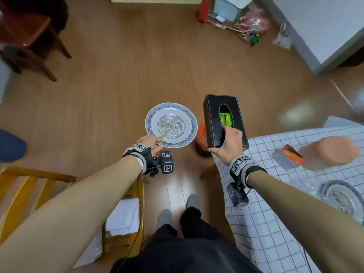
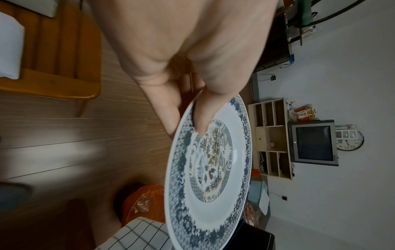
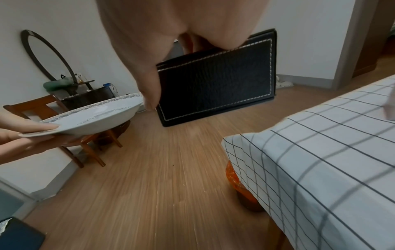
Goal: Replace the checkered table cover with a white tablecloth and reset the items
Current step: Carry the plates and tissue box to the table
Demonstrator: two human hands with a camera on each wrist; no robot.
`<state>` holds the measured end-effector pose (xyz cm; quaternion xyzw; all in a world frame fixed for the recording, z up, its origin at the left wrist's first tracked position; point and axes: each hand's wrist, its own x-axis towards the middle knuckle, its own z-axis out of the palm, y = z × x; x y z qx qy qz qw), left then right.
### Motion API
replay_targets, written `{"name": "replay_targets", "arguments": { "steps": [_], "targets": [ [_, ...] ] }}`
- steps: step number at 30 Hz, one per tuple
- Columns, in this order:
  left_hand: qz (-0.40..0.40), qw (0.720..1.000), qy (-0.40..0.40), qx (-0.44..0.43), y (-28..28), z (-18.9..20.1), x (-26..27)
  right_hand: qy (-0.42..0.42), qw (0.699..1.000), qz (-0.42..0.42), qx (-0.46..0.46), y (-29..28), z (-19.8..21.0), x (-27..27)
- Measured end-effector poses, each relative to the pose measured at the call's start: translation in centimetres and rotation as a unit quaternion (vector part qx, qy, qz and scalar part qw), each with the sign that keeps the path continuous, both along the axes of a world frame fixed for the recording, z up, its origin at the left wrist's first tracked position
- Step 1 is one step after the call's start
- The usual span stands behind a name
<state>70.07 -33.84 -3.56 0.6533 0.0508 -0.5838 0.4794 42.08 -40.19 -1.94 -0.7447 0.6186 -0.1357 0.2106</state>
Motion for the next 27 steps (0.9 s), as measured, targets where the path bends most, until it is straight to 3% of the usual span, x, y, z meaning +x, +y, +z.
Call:
{"name": "replay_targets", "arguments": {
  "steps": [6, 19, 27],
  "targets": [
    [0.032, 0.999, -0.006, -0.01, -6.8, -0.4, 4.1, 0.009, 1.0, 0.008, 0.005, -8.4, -1.2, 3.9],
    [0.098, 0.994, -0.047, -0.022, -26.6, 0.5, 16.0, 0.045, 0.996, 0.061, 0.046, -33.0, -4.0, 16.6],
    [0.069, 0.997, -0.031, 0.023, -37.7, -3.0, 24.4, 0.062, 0.994, 0.074, 0.059, -43.7, -5.1, 24.9]
  ]
}}
